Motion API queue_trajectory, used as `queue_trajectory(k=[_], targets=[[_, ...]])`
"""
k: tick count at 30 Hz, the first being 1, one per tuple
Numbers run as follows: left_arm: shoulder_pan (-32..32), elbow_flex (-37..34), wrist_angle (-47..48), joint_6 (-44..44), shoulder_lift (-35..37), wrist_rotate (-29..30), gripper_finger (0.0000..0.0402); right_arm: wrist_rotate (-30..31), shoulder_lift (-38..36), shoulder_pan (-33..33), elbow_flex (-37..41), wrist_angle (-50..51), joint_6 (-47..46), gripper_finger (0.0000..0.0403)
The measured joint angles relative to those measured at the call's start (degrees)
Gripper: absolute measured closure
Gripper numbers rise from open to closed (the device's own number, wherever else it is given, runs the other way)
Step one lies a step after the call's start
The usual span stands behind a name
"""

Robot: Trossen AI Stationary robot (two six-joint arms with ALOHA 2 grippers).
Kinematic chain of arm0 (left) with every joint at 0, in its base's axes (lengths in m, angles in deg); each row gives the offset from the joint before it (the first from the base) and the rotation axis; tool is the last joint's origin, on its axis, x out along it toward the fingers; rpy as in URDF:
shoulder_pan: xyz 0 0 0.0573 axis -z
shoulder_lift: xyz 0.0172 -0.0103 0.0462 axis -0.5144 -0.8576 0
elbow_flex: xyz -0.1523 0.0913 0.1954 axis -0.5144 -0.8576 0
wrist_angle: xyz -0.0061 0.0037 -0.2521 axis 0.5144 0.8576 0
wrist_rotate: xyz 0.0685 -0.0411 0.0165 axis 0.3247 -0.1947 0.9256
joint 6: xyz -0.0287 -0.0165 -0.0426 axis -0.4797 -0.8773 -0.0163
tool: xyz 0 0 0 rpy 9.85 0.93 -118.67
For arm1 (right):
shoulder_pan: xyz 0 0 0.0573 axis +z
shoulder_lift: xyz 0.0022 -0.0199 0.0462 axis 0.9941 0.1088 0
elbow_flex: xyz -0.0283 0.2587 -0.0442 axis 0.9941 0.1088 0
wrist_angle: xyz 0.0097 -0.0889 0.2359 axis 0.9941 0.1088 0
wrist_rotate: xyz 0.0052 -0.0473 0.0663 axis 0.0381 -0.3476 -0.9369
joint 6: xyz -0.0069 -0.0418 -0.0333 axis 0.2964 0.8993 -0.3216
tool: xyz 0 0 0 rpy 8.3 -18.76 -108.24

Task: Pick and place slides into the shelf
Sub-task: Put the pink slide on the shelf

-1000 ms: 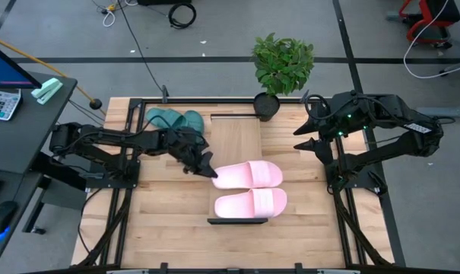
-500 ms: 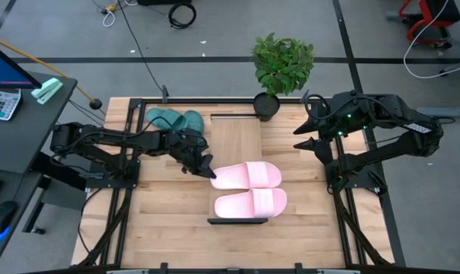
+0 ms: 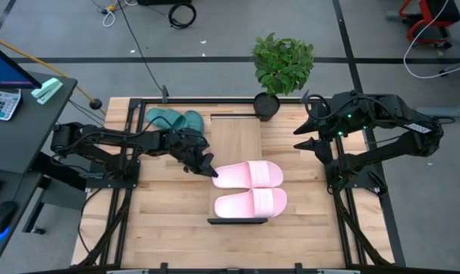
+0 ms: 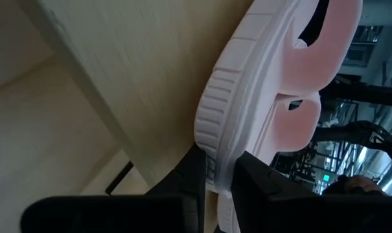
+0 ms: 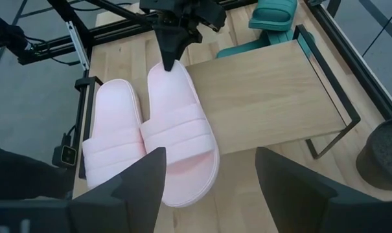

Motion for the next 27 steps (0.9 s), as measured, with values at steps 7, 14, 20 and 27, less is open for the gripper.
queue_trajectory(k=[7,14,20,27], targets=[[0.0,0.0,0.0,-0.1,0.0,0.0,0.0348,0.0,0.0,0.0,0.0,0.0,0.3,0.0158],[0.0,0.0,0.3,-1.5,-0.9,-0.7,0.0347,0.0,0.0,0.0,0.0,0.0,0.3,0.0158],[0.0,0.0,-0.5,-1.3,-1.6,-1.0,0.0343,0.0,0.0,0.0,0.0,0.0,0.3,0.0158],[-0.1,0.0,-0.1,-0.5,-1.6,-1.0,0.0308,0.0,0.0,0.0,0.0,-0.2,0.3,0.0158]])
